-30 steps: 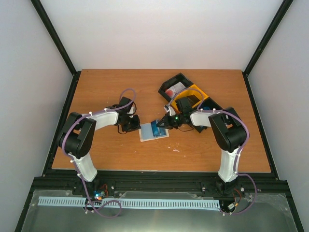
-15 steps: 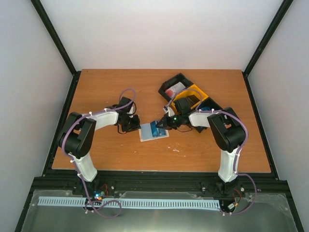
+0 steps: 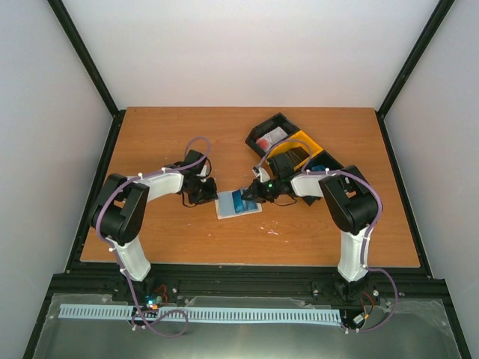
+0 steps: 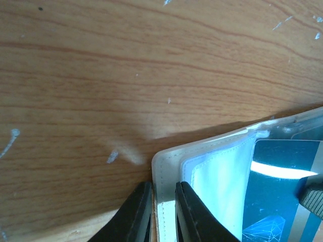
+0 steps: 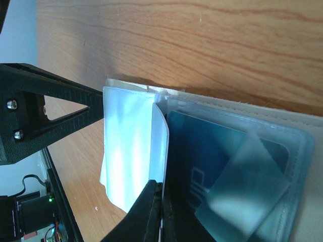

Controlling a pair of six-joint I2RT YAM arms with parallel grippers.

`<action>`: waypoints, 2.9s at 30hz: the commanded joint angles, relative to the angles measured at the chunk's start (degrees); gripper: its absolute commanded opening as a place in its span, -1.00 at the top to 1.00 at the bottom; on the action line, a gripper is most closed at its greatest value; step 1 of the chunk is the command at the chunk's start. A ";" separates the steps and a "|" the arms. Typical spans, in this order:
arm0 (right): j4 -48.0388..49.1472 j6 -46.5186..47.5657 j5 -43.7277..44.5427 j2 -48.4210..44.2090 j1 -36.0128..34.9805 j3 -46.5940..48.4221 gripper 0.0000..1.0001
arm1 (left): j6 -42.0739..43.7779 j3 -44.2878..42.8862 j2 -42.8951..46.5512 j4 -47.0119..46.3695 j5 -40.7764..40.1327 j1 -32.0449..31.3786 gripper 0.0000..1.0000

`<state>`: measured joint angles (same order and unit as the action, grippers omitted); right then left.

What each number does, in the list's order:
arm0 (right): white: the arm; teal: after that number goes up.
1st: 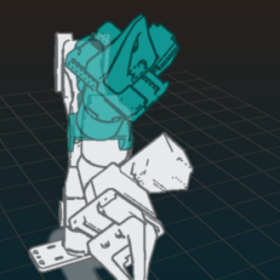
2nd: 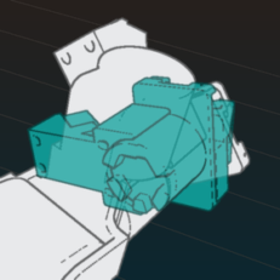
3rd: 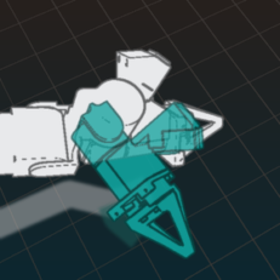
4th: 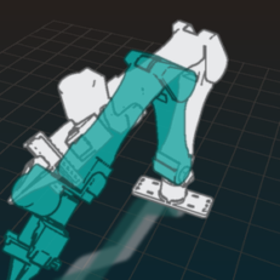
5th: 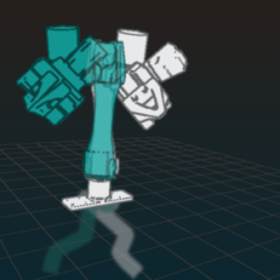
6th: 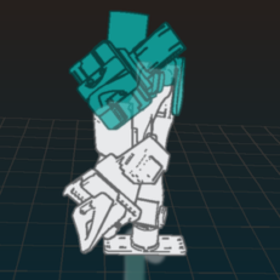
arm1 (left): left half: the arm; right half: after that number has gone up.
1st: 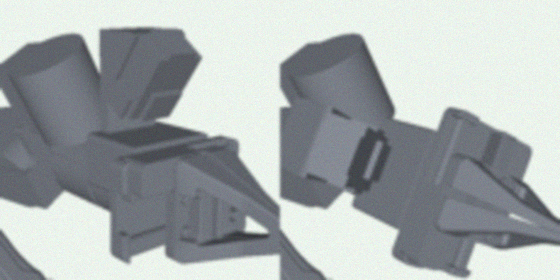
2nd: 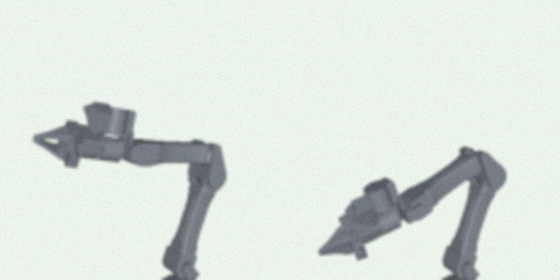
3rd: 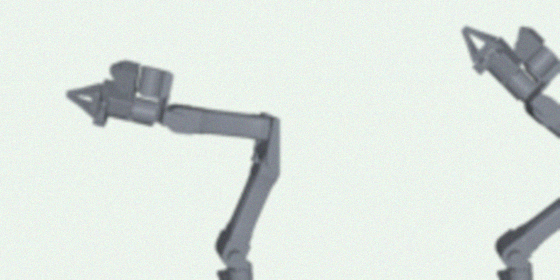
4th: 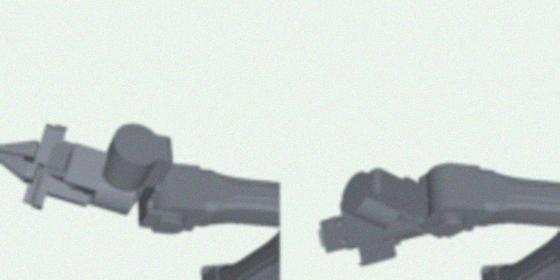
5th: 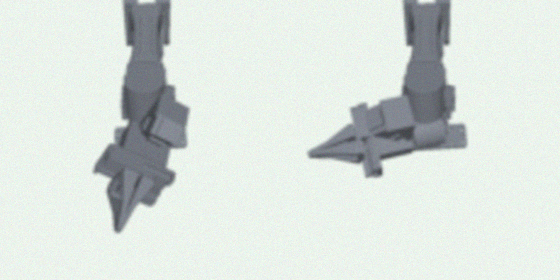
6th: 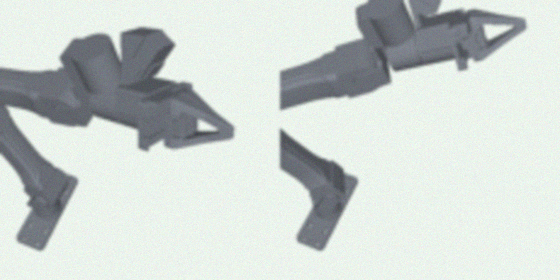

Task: Put the credit cards into the card holder
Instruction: Insert the credit card into the card holder.

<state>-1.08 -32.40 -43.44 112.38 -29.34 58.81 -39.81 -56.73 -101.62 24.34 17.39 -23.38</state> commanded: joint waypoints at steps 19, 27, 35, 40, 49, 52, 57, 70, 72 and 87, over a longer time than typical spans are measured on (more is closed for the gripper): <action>-0.20 -3.39 9.95 -4.49 -0.79 -4.83 0.94 | -0.93 2.12 -1.55 4.67 -0.56 -0.80 0.70; 4.84 -3.70 8.73 -8.62 -0.80 -8.51 0.94 | 0.10 2.83 -0.28 2.15 1.45 -0.85 0.67; 6.10 -5.11 9.01 -9.45 -0.72 -9.84 0.94 | 1.41 5.39 3.56 -3.88 6.70 -0.81 0.50; 7.59 -5.96 9.32 -10.25 -0.67 -11.36 0.94 | 2.11 7.24 5.52 -7.48 9.69 -0.88 0.43; 6.00 -6.21 9.58 -8.79 -0.32 -10.77 0.94 | 1.84 7.88 5.42 -9.08 11.00 -1.14 0.44; 3.33 -5.59 7.72 -6.28 -0.36 -8.98 0.95 | 1.84 7.26 4.19 -8.08 10.57 -1.28 0.49; 3.14 -4.72 5.67 -3.86 -0.36 -8.16 0.94 | 1.86 5.65 1.77 -5.78 9.02 -1.67 0.58; 6.81 -9.28 5.26 -1.78 -0.80 -6.98 0.94 | 2.10 4.45 -0.15 -3.41 6.82 -1.67 0.69; 7.56 -10.62 4.81 -1.23 -0.93 -6.86 0.93 | 2.23 4.42 -0.22 -3.33 6.81 -1.66 0.69; 11.74 -13.48 1.34 2.10 -3.10 -5.31 0.77 | 3.42 5.74 0.62 -3.97 7.61 -1.67 0.69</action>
<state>10.98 -45.47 -42.92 112.68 -30.72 52.60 -37.91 -51.51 -99.92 19.27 26.46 -24.45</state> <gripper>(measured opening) 0.096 0.155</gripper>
